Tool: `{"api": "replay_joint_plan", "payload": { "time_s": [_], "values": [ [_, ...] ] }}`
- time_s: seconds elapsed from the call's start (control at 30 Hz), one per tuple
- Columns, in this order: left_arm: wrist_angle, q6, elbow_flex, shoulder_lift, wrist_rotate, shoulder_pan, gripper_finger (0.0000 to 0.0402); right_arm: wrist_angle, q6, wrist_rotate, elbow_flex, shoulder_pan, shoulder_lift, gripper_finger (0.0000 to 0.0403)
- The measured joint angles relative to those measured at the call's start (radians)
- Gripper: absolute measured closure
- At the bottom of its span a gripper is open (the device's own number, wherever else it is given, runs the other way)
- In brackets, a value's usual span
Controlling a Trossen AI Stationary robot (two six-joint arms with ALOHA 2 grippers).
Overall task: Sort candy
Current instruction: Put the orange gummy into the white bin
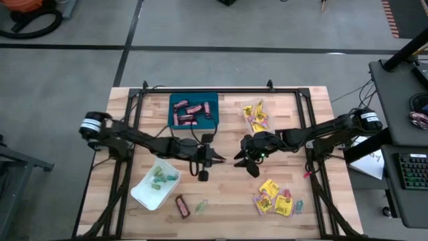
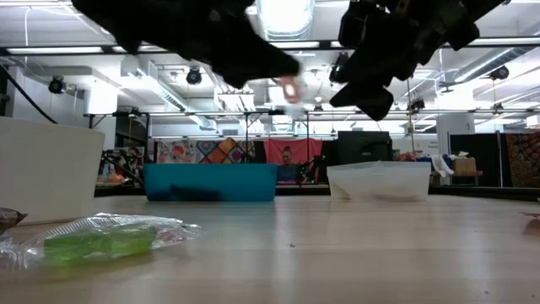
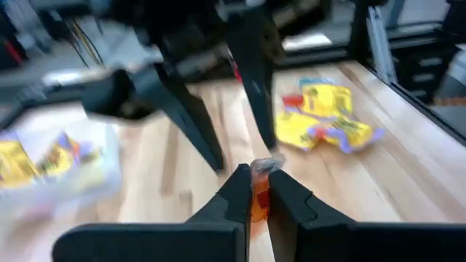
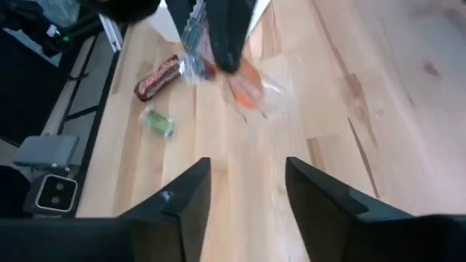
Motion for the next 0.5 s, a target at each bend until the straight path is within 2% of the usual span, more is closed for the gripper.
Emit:
{"api": "replay_joint_plan", "payload": {
  "time_s": [0.13, 0.3, 0.5],
  "values": [
    [-0.278, -0.087, 0.004, -0.153, 0.006, -0.006, 0.0391, -0.017, 0.000, 0.003, 0.000, 0.000, -0.030, 0.0215],
    [-0.704, -0.291, 0.090, -0.322, 0.002, -0.018, 0.0390, -0.020, -0.005, 0.036, 0.000, 0.000, -0.038, 0.0211],
    [-1.189, -0.406, 0.217, -0.367, 0.000, -0.050, 0.0390, -0.021, -0.009, 0.056, 0.000, 0.000, -0.037, 0.0211]
  ]
}}
